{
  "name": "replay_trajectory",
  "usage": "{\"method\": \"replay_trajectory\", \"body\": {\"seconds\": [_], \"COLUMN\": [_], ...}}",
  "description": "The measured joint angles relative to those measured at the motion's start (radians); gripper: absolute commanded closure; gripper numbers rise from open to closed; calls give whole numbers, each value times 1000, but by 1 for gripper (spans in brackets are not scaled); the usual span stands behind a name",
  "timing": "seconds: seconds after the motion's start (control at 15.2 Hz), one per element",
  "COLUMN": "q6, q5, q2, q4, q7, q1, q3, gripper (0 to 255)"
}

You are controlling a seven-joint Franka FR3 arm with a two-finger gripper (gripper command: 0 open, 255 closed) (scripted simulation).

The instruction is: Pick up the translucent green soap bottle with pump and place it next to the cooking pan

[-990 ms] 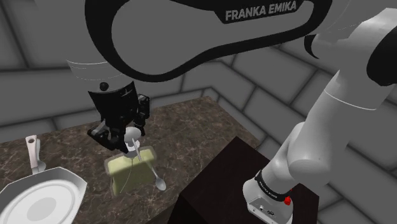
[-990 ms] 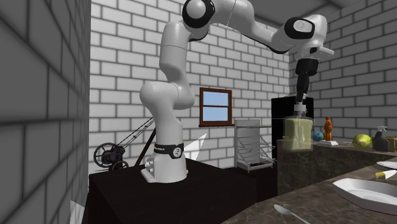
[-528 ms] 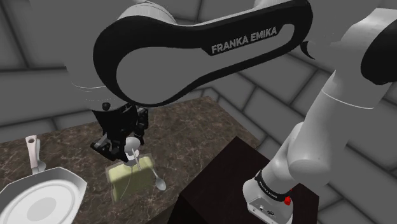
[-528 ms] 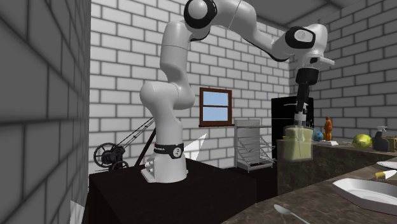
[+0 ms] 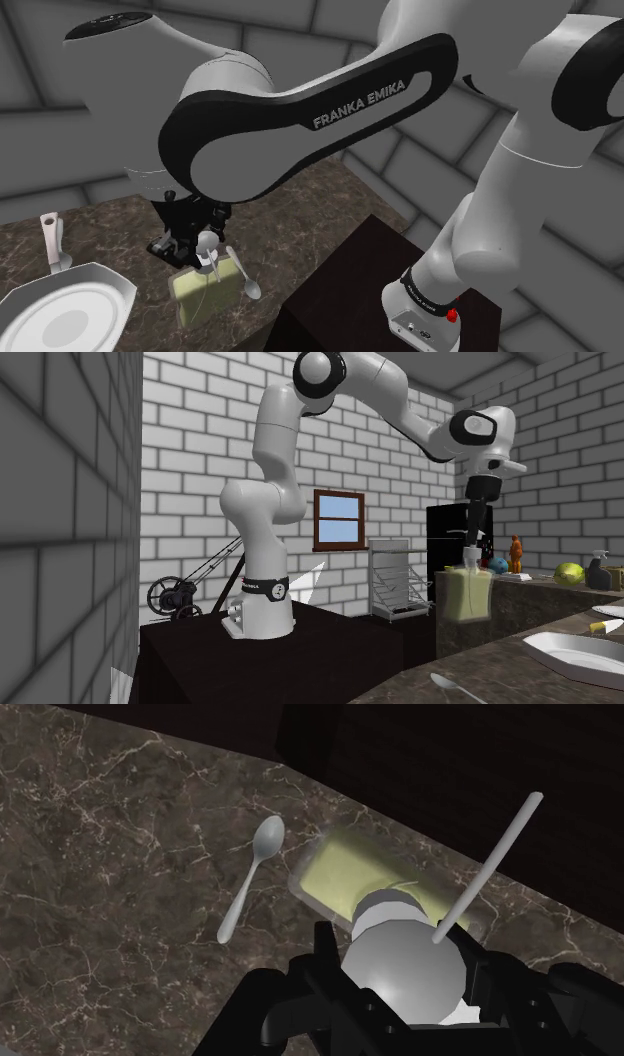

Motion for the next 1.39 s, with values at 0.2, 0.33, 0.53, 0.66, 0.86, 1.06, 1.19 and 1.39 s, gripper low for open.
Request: {"method": "replay_trajectory", "body": {"seconds": [0.2, 0.33, 0.53, 0.66, 0.86, 1.06, 1.19, 1.39], "q6": [33, 60, 92, 115, 148, 181, 200, 220], "q5": [-12, -24, -40, -50, -73, -91, -104, -120], "q2": [16, 31, 53, 65, 95, 118, 135, 156], "q4": [-22, -37, -54, -67, -79, -94, -100, -104], "q7": [10, 18, 29, 39, 52, 64, 74, 84], "q1": [3, 6, 11, 15, 22, 28, 33, 39], "q3": [-3, -7, -13, -15, -25, -33, -39, -47], "gripper": [255, 255, 255, 255, 255, 255, 255, 255]}}
